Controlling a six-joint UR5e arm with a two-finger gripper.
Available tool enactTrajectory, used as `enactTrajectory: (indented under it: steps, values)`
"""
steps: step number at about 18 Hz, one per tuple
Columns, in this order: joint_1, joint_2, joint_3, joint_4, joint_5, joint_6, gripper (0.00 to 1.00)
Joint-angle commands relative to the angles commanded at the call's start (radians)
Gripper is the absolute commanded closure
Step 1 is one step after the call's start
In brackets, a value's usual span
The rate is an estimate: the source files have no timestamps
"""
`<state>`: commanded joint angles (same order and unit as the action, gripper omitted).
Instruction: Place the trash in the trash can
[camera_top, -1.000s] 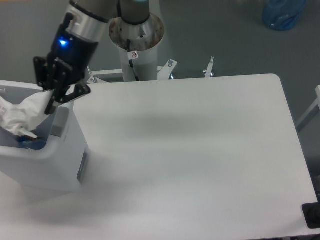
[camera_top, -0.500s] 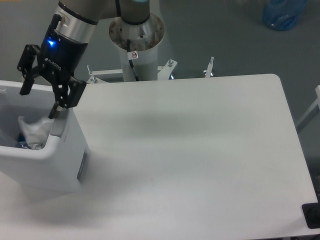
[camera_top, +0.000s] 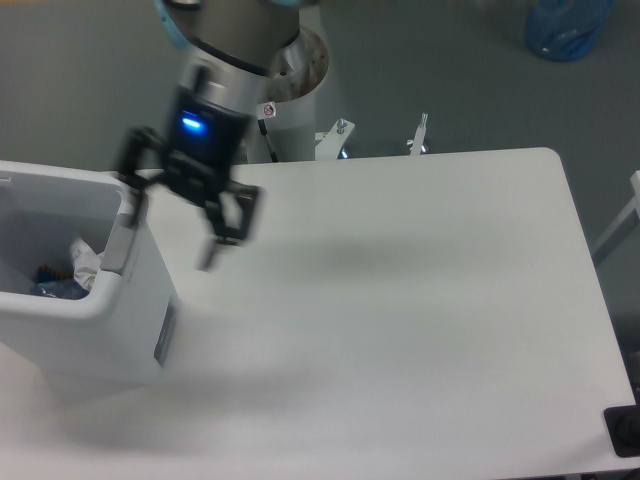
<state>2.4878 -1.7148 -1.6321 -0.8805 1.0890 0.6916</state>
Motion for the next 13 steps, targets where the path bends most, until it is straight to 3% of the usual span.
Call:
enactTrajectory:
  steps: [3,5,8,13]
  values:
    - [0.063,-0.048,-0.006,0.002,0.064,0.15,0.0]
    - [0.089,-0.069,0.009,0.0,0.17,0.219,0.0]
    - [0.091,-0.098,0.012,-0.006,0.29,0.264,0.0]
    - [0.097,-0.127,-0.017,-0.023,0.423,0.454,0.0]
